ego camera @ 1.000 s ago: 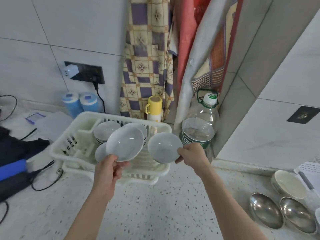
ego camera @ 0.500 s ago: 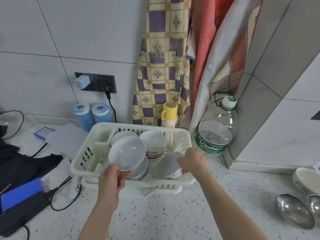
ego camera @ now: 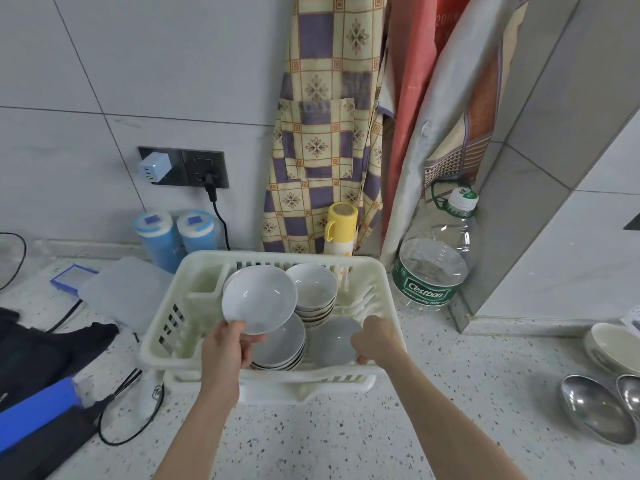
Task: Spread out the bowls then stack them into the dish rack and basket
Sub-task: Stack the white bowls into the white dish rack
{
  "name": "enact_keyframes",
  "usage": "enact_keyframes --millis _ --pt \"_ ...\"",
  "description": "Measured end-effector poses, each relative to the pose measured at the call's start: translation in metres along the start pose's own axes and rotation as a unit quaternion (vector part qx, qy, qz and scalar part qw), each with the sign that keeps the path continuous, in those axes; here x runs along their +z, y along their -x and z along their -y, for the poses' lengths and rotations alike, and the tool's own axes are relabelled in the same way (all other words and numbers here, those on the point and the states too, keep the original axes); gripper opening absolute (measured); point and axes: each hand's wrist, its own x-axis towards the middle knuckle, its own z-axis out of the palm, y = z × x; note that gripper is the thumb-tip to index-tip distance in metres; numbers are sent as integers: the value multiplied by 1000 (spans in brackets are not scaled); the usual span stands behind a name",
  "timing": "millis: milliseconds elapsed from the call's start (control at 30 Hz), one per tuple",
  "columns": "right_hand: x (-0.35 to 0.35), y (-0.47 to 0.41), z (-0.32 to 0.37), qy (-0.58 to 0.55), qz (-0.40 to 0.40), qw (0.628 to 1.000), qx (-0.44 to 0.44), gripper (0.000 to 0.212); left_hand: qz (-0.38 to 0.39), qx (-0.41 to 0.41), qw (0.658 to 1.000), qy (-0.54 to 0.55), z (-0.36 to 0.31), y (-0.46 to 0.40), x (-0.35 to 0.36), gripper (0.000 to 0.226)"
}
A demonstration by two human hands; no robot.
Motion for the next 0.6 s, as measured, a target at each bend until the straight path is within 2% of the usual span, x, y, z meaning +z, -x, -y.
enact_keyframes --millis 167,267,367,467,533,600 --pt "3 0 -1 48 7 999 -5 14 7 -2 1000 5 1 -3 3 19" --pt "4 1 0 94 11 995 -11 6 9 -5 1000 10 1 -3 4 15" --pt "4 3 1 171 -26 985 -18 20 14 -5 1000 6 1 -4 4 14" --pt "-1 4 1 224 -60 972 -34 18 18 -5 1000 4 2 -4 3 14" --pt "-5 3 -2 217 -36 975 -40 14 17 -7 1000 6 2 -5 3 13" --pt "-8 4 -5 198 -4 979 -39 21 17 -9 1000 8 3 -5 3 13"
